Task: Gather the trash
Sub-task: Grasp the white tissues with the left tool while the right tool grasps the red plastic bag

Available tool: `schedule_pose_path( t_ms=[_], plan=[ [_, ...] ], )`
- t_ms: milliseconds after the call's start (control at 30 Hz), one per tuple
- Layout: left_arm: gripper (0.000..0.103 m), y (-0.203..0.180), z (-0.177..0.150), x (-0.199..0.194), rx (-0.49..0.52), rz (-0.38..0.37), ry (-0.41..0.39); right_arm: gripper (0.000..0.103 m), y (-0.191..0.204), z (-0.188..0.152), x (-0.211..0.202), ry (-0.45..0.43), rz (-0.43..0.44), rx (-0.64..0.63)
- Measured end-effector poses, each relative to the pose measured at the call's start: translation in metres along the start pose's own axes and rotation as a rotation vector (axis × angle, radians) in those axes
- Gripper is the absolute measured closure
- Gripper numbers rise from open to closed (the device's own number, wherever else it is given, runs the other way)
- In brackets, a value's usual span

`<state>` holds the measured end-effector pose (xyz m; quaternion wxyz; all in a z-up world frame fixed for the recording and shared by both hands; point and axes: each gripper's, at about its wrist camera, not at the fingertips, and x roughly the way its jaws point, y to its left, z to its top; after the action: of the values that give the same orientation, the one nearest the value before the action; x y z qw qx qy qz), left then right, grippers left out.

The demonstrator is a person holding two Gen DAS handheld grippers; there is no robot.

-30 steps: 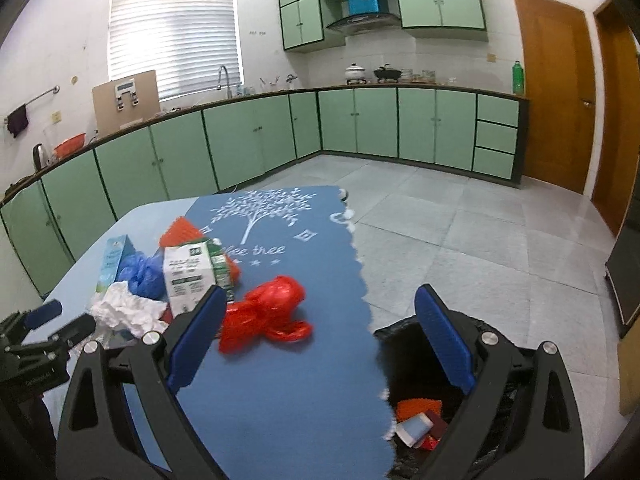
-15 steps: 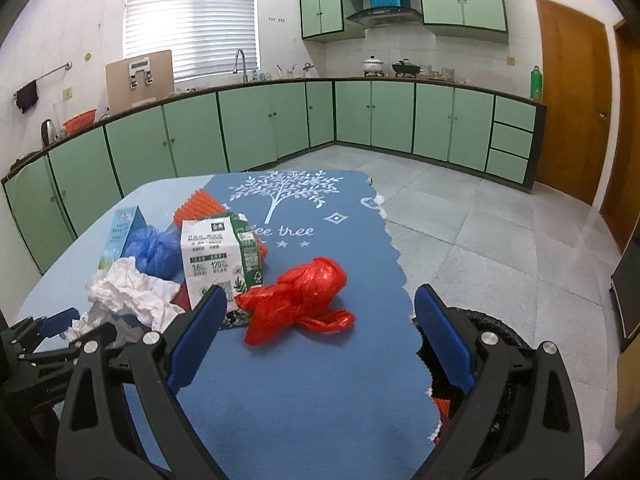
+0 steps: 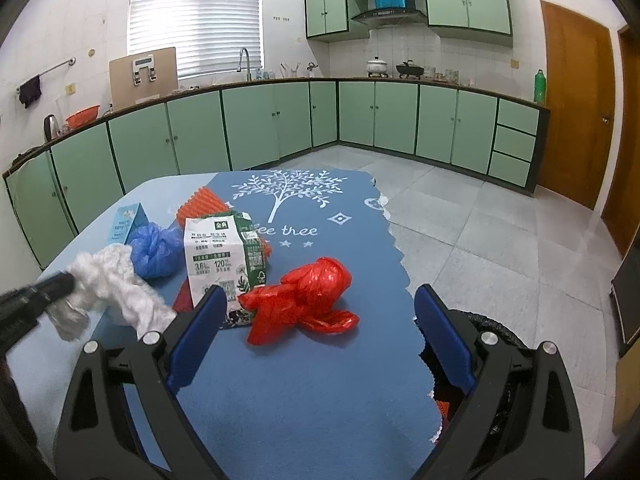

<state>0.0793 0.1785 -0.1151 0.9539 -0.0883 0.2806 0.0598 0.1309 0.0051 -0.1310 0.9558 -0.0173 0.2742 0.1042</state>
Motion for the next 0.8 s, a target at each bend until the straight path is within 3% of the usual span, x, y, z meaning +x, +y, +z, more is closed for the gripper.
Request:
schedule_pose_path(
  t_ms=[167, 333, 467, 800],
  plan=[
    [0.09, -0.004, 0.013, -0.006, 0.005, -0.02, -0.048, 0.011, 0.004, 0.001, -0.004, -0.008, 0.015, -0.01],
    [0.09, -0.015, 0.019, 0.002, 0.015, -0.105, -0.014, 0.011, 0.003, 0.003, -0.008, -0.016, 0.012, -0.015],
    [0.086, -0.016, 0.012, 0.013, 0.025, -0.099, 0.032, 0.011, -0.001, 0.005, -0.007, -0.016, 0.006, -0.01],
    [0.072, -0.005, 0.004, 0.021, 0.011, -0.064, 0.055, 0.011, 0.002, 0.001, 0.017, 0.041, 0.022, -0.014]
  ],
)
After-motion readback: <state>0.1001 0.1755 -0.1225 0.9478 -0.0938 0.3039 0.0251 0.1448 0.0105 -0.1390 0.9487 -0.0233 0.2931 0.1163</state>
